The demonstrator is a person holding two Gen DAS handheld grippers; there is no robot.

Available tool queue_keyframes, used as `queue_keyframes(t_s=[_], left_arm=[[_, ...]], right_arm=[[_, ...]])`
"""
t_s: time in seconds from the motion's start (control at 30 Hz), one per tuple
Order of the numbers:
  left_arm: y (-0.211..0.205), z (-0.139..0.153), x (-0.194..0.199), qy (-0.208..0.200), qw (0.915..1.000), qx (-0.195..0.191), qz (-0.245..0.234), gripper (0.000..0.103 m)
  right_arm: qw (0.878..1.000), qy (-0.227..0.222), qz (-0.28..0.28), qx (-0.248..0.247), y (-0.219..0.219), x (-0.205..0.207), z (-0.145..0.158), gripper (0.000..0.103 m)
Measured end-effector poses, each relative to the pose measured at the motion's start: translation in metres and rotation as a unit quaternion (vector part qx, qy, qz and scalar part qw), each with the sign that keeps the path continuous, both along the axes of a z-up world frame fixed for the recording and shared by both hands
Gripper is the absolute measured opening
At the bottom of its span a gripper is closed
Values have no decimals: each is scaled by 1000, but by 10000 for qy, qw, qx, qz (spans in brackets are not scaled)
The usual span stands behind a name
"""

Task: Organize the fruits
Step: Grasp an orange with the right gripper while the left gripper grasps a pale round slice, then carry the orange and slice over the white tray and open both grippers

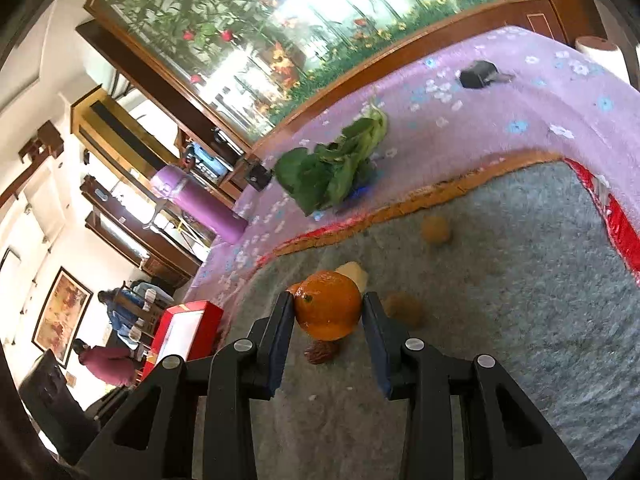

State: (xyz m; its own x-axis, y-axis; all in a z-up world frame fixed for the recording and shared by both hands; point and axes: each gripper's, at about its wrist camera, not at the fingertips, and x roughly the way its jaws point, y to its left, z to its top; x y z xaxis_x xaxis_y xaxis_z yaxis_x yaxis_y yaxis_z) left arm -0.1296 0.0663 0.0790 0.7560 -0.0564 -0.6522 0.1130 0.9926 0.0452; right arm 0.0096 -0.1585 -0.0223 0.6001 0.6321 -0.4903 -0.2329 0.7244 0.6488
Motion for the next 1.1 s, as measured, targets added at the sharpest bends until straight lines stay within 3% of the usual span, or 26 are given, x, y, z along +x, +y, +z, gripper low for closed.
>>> queue_keyframes(t_s=[0.17,0.47,0.8,1.1], left_arm=[[40,13,-19,-263,9987,20,444,27],[101,0,-35,-287,9921,-80,1222,27],[139,-15,-48,-297,9842,48,1744,27],[154,-32,-50,-112,9819,48,1892,27]], right_arm=[[9995,-158,187,202,24,-14,9,36],[9884,-387,1415,388,131,-43,31,35],[9724,-325,2310,-26,224,-74,20,35],[9665,-284,2532,-312,256,-86,6,35]])
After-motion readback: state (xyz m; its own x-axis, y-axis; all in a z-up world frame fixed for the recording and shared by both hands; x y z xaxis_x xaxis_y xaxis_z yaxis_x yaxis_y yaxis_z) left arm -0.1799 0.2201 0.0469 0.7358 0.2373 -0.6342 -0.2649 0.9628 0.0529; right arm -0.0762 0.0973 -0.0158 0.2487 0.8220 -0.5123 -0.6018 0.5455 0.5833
